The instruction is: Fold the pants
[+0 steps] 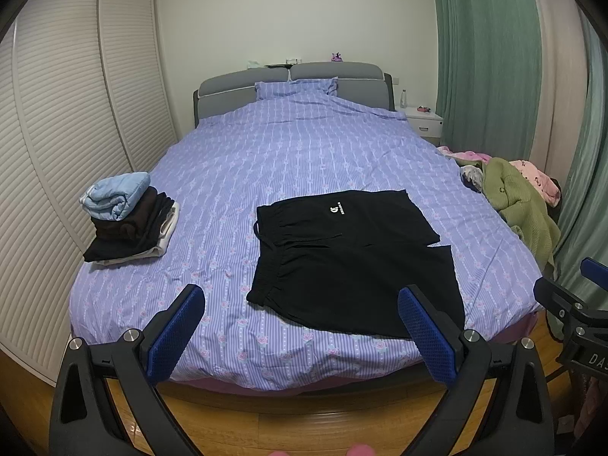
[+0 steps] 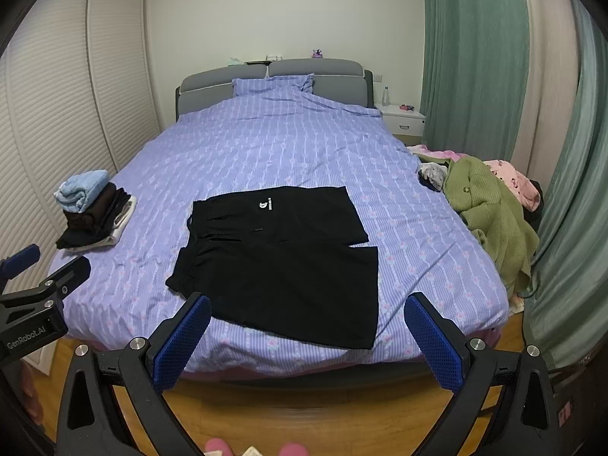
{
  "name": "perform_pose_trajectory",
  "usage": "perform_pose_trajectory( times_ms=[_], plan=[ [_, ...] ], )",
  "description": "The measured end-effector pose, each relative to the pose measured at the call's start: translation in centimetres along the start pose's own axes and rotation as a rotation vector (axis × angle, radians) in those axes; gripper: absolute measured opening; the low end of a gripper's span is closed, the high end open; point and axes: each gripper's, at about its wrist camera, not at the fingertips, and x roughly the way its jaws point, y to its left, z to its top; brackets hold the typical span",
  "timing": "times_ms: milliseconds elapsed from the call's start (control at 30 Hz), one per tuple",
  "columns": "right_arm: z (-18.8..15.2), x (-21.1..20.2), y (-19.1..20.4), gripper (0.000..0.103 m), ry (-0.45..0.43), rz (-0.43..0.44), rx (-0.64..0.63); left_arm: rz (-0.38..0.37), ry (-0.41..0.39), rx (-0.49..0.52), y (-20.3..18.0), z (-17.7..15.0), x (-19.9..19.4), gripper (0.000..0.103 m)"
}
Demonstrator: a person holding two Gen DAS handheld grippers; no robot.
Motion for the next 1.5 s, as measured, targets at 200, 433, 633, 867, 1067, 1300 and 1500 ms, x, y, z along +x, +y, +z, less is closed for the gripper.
perform_pose_trajectory(
  times_ms=[200,433,633,867,1067,1300,1500],
  plan=[
    [0.0,-0.1,-0.1,0.103,-0.003,0.001,0.001,-0.003,-0.003,0.001,0.0,0.1,-0.2,0.103],
    [0.0,-0.2,0.0,0.103,-0.003,0.001,0.000,-0.007,-0.010,0.002,-0.2,0.1,-0.7,0.103],
    [-0.2,-0.2,0.0,0.103,-0.004,0.001,0.001,-0.011,-0.007,0.001,-0.2,0.0,-0.7,0.103],
    [0.0,-0.7,-0.1,0.103,-0.004,0.001,0.003,-0.014,-0.001,0.001,-0.1,-0.2,-0.6,0.103],
    [0.0,-0.6,0.1,0.103,0.002,0.002,0.004,-0.013,0.007,-0.002,-0.1,-0.2,-0.3,0.103],
    [-0.5,1.0,0.4,0.103,0.028,-0.001,0.009,-0.002,0.025,-0.001,0.2,-0.5,0.9,0.103],
    [-1.9,3.5,0.0,0.103,0.053,0.015,0.039,0.027,0.040,-0.023,1.6,-1.7,2.8,0.103]
  ],
)
